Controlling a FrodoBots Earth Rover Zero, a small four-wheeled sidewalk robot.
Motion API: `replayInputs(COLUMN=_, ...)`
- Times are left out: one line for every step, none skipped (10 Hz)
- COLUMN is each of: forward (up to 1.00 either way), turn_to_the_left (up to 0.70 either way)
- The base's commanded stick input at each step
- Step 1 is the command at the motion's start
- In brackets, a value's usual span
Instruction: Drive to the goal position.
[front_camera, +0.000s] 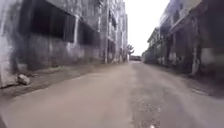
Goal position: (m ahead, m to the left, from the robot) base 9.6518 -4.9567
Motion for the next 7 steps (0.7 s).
replayInputs(forward=0.5, turn_to_the_left=0.0)
replayInputs(forward=0.5, turn_to_the_left=0.0)
replayInputs(forward=0.5, turn_to_the_left=0.0)
replayInputs(forward=0.5, turn_to_the_left=0.0)
replayInputs(forward=0.5, turn_to_the_left=0.0)
replayInputs(forward=0.5, turn_to_the_left=0.0)
replayInputs(forward=0.5, turn_to_the_left=0.0)
